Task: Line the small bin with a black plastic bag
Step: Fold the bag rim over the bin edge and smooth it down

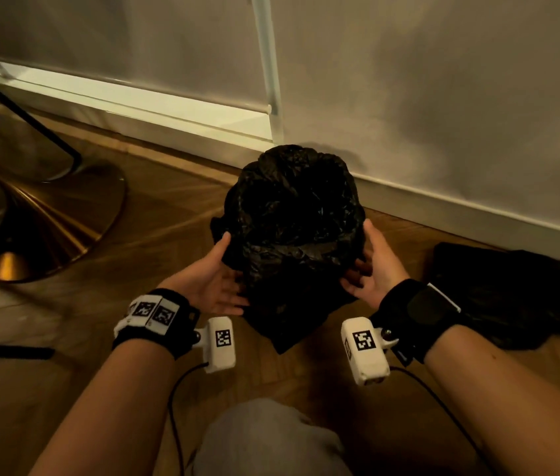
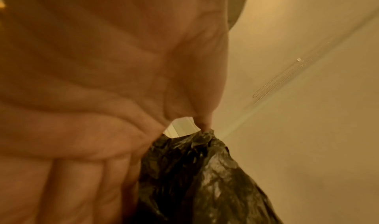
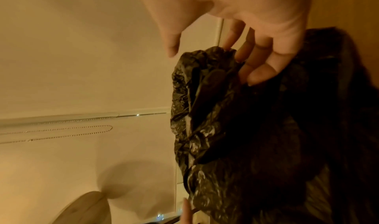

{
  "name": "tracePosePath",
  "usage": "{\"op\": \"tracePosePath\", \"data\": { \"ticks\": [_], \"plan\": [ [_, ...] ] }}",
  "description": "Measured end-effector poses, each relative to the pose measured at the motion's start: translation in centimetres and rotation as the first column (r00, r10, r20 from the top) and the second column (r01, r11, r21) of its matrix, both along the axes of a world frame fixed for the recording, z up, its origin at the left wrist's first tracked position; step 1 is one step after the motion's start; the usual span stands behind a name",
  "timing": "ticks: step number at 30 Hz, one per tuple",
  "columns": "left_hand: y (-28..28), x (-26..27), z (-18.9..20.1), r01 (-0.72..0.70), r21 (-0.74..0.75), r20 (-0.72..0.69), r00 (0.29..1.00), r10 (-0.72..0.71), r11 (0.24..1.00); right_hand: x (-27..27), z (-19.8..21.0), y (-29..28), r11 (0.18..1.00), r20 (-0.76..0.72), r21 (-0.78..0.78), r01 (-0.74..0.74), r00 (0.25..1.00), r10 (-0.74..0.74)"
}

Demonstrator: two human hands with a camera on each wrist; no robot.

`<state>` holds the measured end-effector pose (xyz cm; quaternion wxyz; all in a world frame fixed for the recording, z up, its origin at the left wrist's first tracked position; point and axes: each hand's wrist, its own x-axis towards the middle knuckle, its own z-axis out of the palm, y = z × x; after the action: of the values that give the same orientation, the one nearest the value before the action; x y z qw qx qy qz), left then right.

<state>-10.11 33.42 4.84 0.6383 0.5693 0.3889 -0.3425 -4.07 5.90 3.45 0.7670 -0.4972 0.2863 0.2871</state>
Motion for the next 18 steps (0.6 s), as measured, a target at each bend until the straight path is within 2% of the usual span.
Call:
{"op": "tracePosePath", "data": {
  "ticks": [2,4,6,8,10,12,14,16,18],
  "plan": [
    [0.4,0.9,1.2,0.053,0.091,0.020,0.998,-0.056,0.994,0.1,-0.3,-0.7,0.996,-0.022,-0.008,0.090,0.996,-0.090],
    [0.8,1.4,2.2,0.015,0.193,0.025,0.999,-0.020,0.981,-0.1,-0.9,-1.2,0.990,-0.066,-0.040,0.138,0.988,-0.140],
    [0.2,0.9,1.9,-0.068,0.235,0.019,0.998,0.066,0.970,-0.6,-1.8,-1.2,0.993,-0.137,-0.070,0.098,0.985,-0.107],
    [-1.1,-0.7,0.4,-0.062,0.273,-0.030,0.997,0.073,0.960,-1.7,-2.3,-0.5,0.994,-0.223,-0.095,0.044,0.973,-0.064],
    [-2.1,-2.7,-1.9,-0.071,0.181,-0.083,0.993,0.087,0.981,-2.6,-3.4,0.1,0.997,-0.290,-0.075,0.022,0.956,-0.043],
    [-1.9,-4.3,-4.8,-0.159,-0.020,-0.136,0.979,0.155,0.987,-2.6,-5.5,0.2,1.000,-0.341,-0.023,0.008,0.940,-0.015],
    [-2.0,-4.9,-6.7,-0.202,-0.182,-0.139,0.974,0.178,0.962,-2.7,-7.2,0.5,1.000,-0.387,0.019,-0.006,0.922,0.013],
    [-2.3,-4.4,-7.6,-0.204,-0.220,-0.088,0.978,0.189,0.954,-2.6,-7.9,1.1,0.994,-0.400,0.097,0.044,0.916,-0.001],
    [-2.7,-3.5,-7.9,-0.240,-0.196,-0.021,0.970,0.240,0.951,-2.7,-7.8,2.0,0.987,-0.376,0.144,0.067,0.927,-0.008]
  ]
}}
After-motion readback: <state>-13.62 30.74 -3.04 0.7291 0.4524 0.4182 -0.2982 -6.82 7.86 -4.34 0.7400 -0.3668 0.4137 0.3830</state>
